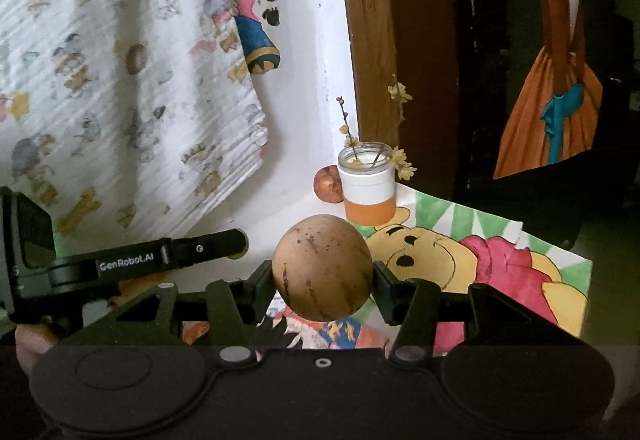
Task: Organize fruits
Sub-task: 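Carry the grape and pale speckled fruit over the dark tray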
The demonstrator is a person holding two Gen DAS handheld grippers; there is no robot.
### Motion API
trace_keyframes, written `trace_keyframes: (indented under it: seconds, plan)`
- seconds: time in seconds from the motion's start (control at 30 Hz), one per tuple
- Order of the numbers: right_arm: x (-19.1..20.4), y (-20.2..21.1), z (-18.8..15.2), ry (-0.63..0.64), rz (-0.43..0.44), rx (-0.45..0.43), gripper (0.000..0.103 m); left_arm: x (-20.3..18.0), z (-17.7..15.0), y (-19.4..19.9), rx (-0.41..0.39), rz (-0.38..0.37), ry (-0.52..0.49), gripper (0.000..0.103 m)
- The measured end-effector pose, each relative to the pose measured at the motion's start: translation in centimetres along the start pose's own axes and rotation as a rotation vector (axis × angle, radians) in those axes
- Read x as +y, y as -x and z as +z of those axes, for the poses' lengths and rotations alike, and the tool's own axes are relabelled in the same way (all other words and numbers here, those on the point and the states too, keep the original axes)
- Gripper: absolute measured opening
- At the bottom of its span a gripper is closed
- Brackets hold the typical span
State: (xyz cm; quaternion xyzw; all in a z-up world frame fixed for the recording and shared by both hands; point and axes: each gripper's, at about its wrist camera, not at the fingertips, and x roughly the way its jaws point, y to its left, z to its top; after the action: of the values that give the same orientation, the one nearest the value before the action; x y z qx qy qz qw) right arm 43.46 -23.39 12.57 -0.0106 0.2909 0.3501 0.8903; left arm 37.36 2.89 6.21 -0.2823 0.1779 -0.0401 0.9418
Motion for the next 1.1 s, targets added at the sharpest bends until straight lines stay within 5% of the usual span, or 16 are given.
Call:
trace_keyframes:
  seconds: [0.57,1.1]
  plan:
    - [2.5,8.9,-6.5,-0.017,-0.034,-0.012,0.053,-4.3,-2.8,7.1,0.059,-0.031,-0.05,0.029]
    - [4.2,14.0,-14.0,-0.008,-0.091,0.002,0.053,-7.2,-8.5,9.3,0.191,-0.061,-0.075,0.029]
